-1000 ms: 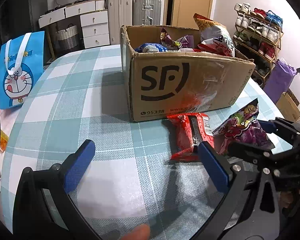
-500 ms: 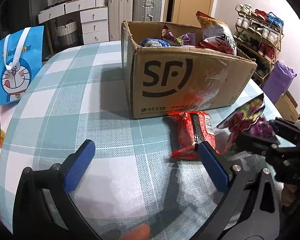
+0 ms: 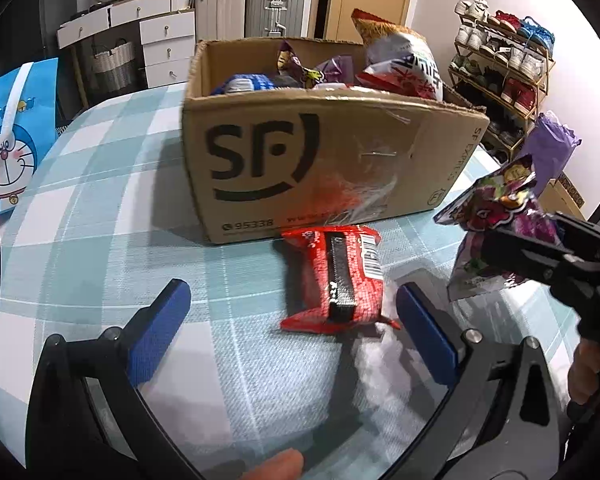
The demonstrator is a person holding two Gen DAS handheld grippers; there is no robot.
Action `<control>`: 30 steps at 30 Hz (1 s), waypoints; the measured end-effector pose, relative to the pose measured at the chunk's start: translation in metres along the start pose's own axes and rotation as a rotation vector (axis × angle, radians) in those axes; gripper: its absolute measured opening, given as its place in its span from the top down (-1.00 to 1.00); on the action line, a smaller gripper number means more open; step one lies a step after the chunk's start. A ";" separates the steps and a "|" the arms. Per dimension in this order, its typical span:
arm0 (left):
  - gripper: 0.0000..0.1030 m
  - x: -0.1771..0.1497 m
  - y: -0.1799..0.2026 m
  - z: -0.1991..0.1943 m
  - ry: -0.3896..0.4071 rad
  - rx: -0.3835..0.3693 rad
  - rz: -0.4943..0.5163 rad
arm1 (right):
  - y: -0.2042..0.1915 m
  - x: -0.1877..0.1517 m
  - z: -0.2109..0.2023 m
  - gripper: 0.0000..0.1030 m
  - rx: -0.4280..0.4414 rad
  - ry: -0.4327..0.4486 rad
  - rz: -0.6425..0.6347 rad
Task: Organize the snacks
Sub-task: 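Grasp the red chocolate bar pack with the left gripper while the right gripper grasps the purple candy bag, then carry the red bar pack and purple candy bag over the SF box and release both inside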
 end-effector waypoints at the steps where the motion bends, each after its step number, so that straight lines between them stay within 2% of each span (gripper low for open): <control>1: -0.99 0.001 0.002 0.002 -0.002 0.001 0.002 | 0.001 0.001 -0.001 -0.02 0.000 0.002 0.003; 4: -0.98 0.002 0.007 0.010 -0.019 0.000 0.011 | 0.005 0.003 -0.002 -0.02 0.004 0.006 0.019; 5: -0.90 0.003 0.009 0.013 -0.026 0.002 0.018 | 0.006 0.003 -0.003 -0.02 0.003 0.008 0.020; 7: -0.70 0.003 0.015 0.018 -0.043 0.011 0.040 | 0.008 0.003 -0.003 -0.02 0.002 0.008 0.025; 9: -0.38 0.004 0.022 0.025 -0.065 0.004 0.071 | 0.010 0.003 -0.003 -0.02 0.005 0.008 0.034; 11: -0.31 0.004 0.028 0.027 -0.069 -0.010 0.086 | 0.012 0.003 -0.002 -0.02 0.003 0.008 0.037; 13: -0.13 0.004 0.032 0.027 -0.066 -0.015 0.101 | 0.013 0.003 -0.002 -0.02 -0.003 0.011 0.036; 15: 0.14 0.004 0.034 0.026 -0.060 -0.014 0.099 | 0.013 0.003 -0.003 -0.02 -0.006 0.014 0.033; 19: 0.19 0.002 0.034 0.020 -0.042 -0.035 0.094 | 0.011 0.003 -0.004 -0.02 -0.005 0.018 0.030; 27: 0.19 0.000 0.025 -0.006 0.017 -0.011 0.099 | 0.009 0.003 -0.008 -0.02 -0.001 0.044 0.031; 30: 0.19 0.003 0.022 -0.017 0.034 -0.024 0.082 | 0.004 0.003 -0.008 -0.02 0.004 0.050 0.019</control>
Point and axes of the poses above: each gripper's, at about its wrist camera, not at the fingertips, and z roughly the way its jaws point, y to its right, x to its top, the point moved 10 cm from there along z, roughly the way its jaws point, and after that the axes turned 14 degrees about -y, right-handed, at the moved point
